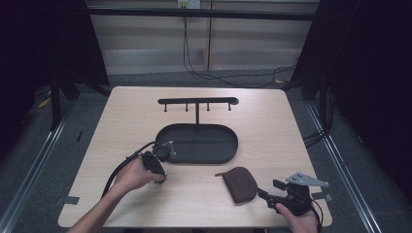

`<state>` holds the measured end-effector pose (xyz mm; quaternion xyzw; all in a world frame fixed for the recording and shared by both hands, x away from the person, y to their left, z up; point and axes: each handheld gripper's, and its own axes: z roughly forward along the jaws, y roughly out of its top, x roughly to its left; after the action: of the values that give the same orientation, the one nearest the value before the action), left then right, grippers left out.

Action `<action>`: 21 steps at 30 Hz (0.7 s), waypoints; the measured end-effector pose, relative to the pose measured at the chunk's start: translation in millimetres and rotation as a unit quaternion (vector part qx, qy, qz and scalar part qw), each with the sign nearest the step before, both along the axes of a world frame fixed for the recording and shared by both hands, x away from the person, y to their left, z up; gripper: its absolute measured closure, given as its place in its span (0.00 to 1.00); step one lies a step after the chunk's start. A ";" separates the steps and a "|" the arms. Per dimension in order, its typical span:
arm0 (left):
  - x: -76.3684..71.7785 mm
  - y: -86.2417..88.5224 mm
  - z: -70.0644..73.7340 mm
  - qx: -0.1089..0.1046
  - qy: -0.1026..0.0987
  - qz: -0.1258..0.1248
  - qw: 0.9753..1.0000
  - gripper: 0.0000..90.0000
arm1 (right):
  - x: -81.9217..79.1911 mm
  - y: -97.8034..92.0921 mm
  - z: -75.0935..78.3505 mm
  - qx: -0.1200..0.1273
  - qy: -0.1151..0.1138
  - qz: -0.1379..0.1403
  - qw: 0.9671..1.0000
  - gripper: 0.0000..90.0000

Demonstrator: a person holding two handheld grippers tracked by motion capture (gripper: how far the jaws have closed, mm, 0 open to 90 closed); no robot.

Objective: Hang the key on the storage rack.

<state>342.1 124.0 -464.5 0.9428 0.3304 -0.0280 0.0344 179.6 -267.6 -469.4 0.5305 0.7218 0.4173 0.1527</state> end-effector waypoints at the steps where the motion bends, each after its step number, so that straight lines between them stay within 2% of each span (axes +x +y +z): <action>1: 0.0 0.0 0.0 0.000 0.000 0.000 1.000 0.76 | 0.0 0.0 0.0 0.000 0.000 0.000 1.000 0.30; 2: -2.6 -3.7 0.4 0.020 -0.011 -0.019 1.000 0.77 | -0.3 -0.2 0.1 0.000 0.000 0.000 1.000 0.30; 3: -3.0 -4.9 0.7 0.024 -0.010 -0.020 0.999 0.77 | -0.3 -0.3 0.1 0.000 0.000 0.000 1.000 0.30; 9: -1.9 -3.4 0.7 0.020 -0.005 -0.024 0.999 0.78 | 0.1 -0.2 0.0 0.001 0.003 0.000 1.000 0.30; 10: -1.8 -1.5 1.4 0.009 0.000 -0.020 1.000 0.78 | 0.4 -0.3 -0.2 0.001 0.003 0.000 1.000 0.30; 14: -0.4 1.9 7.0 -0.004 0.006 -0.018 1.000 0.78 | 1.0 0.1 -0.4 0.001 0.004 0.001 1.000 0.30; 17: -0.2 3.5 11.0 -0.010 0.005 -0.015 1.000 0.78 | 0.6 -0.2 -0.3 0.000 0.003 0.001 1.000 0.30; 18: -0.9 4.6 14.8 -0.015 -0.001 -0.013 1.000 0.79 | 0.6 -0.2 -0.3 0.000 0.003 0.000 1.000 0.30; 21: -0.7 6.0 18.8 -0.021 0.002 -0.014 1.000 0.79 | 0.8 0.2 -0.4 0.001 0.004 0.000 1.000 0.30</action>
<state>341.4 130.1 -445.7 0.9464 0.3162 -0.0376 0.0534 180.4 -267.3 -469.8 0.5323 0.7220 0.4159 0.1495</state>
